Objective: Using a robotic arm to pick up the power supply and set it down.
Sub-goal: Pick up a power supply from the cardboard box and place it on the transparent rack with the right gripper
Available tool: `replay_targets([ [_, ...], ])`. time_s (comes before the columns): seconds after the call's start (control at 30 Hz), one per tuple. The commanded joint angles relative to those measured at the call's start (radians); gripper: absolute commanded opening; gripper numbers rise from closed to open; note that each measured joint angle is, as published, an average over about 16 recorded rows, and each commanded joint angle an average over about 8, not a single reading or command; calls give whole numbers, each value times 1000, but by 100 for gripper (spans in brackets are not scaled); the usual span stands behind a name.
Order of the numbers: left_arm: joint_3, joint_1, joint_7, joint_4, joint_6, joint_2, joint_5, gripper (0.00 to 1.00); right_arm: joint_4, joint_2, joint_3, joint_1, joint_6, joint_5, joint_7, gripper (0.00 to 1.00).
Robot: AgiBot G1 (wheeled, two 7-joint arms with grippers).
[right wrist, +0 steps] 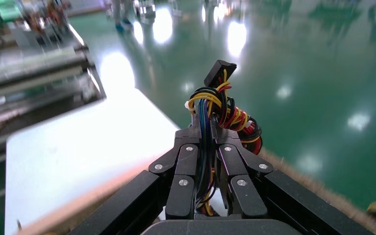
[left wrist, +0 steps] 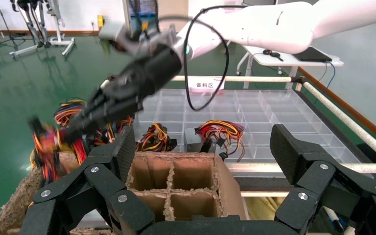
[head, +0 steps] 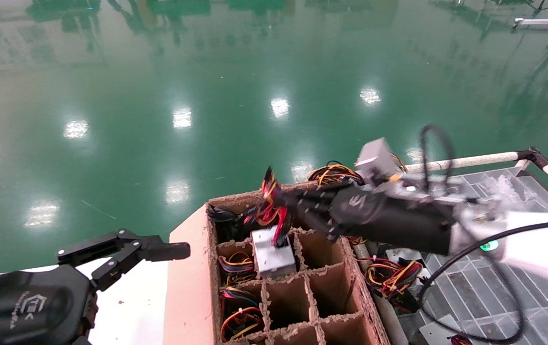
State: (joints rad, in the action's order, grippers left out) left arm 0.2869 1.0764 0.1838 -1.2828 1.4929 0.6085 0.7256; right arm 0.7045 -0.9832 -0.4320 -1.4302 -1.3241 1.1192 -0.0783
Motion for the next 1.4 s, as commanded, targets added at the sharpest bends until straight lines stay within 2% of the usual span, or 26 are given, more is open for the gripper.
replay_targets([
  [0.03, 0, 0, 0, 0, 0, 0, 0, 100, 20, 18, 19, 1, -14, -30, -7, 0],
  [0.37, 1, 0, 0, 0, 0, 0, -1, 100, 99, 112, 99, -42, -57, -144, -79, 0],
  [0.63, 1, 0, -1, 0, -1, -1, -1, 100, 118, 222, 127, -107, -71, -141, -108, 0],
  [0.87, 2, 0, -1, 0, -1, -1, -1, 100, 106, 349, 158, -131, -78, -134, -122, 0],
  [1.1, 2, 0, -1, 0, -1, -1, -2, 100, 56, 482, 213, -93, -79, -171, -109, 0],
  [1.4, 3, 1, -1, 0, -1, -1, -2, 100, -18, 607, 266, 27, -72, -212, -68, 0],
])
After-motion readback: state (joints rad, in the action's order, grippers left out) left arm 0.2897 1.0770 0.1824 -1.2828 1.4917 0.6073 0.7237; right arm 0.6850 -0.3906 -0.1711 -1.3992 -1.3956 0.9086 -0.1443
